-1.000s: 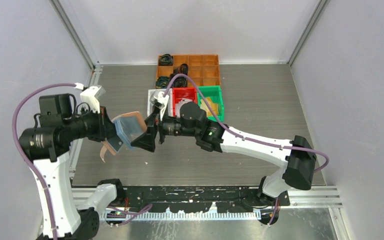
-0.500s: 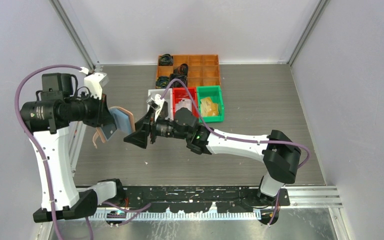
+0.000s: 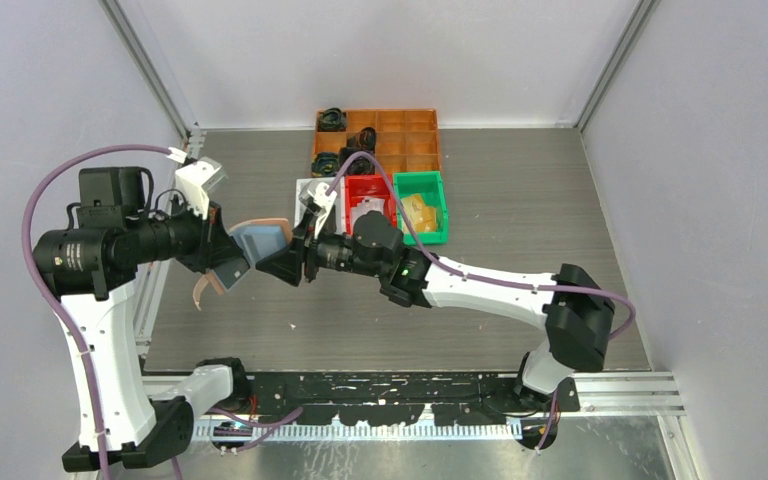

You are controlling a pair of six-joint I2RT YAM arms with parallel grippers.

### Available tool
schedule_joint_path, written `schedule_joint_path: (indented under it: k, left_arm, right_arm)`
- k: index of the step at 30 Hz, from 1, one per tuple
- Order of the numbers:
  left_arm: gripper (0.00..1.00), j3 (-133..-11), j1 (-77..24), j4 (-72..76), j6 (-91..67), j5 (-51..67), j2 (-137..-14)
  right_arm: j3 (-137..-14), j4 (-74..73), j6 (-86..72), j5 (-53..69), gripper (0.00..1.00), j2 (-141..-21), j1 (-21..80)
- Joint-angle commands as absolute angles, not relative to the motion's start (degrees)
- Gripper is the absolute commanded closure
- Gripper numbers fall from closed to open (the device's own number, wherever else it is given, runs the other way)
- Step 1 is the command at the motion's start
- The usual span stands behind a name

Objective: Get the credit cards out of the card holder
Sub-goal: Remove the credit card from the card holder.

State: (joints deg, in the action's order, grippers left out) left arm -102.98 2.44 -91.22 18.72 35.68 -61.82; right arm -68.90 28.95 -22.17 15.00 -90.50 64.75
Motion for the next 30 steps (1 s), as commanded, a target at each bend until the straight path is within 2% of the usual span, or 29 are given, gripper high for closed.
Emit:
schedule_joint_path:
  k: [1,2,3,5,7,9,11,13,19,30]
  left_arm:
    - [1.0,-102.75,1.16,-101.78,19.7,38.97,-61.69]
    - [1.0,-102.9,1.08,-101.78,19.69,39.13,-61.7]
    - [1.0,-103.06,1.06,-101.82,19.72,39.41,-61.72]
    - [1.0,-103.51,0.97,-101.75,19.96,40.14,-61.82]
    - [0.95,-104.01,0.97,-101.74,20.29,40.97,-62.08]
    - [0.75,-104.34,0.97,-101.73,20.63,42.39,-62.3]
    - [0.5,-103.79,0.97,-101.6,21.19,44.45,-61.74]
    - [0.38,-102.05,0.97,-100.46,21.11,46.61,-60.69]
    - [0.37,-97.13,0.97,-92.37,15.44,51.49,-55.49]
    - [0.46,-90.65,0.97,-70.38,-5.3,57.19,-48.21]
  right_arm:
    - [-73.22,25.28,-16.55,18.24,0.48,-84.94,64.69]
    - [-73.49,24.49,-16.11,19.16,0.5,-84.74,64.69]
    - [-73.82,23.69,-15.67,19.76,0.57,-84.59,64.64]
    - [-74.39,22.19,-15.47,19.86,0.79,-84.4,64.59]
    - [-74.89,20.82,-15.58,19.87,0.92,-84.27,64.54]
    - [-75.65,18.99,-16.05,19.56,0.98,-83.83,64.35]
    - [-76.08,18.3,-18.07,18.5,0.99,-82.76,63.45]
    - [-75.24,19.94,-21.64,18.85,0.99,-81.0,62.06]
    - [-67.37,28.92,-29.22,18.02,0.99,-73.0,59.49]
    - [-61.79,31.06,-33.6,18.21,0.99,-65.94,59.11]
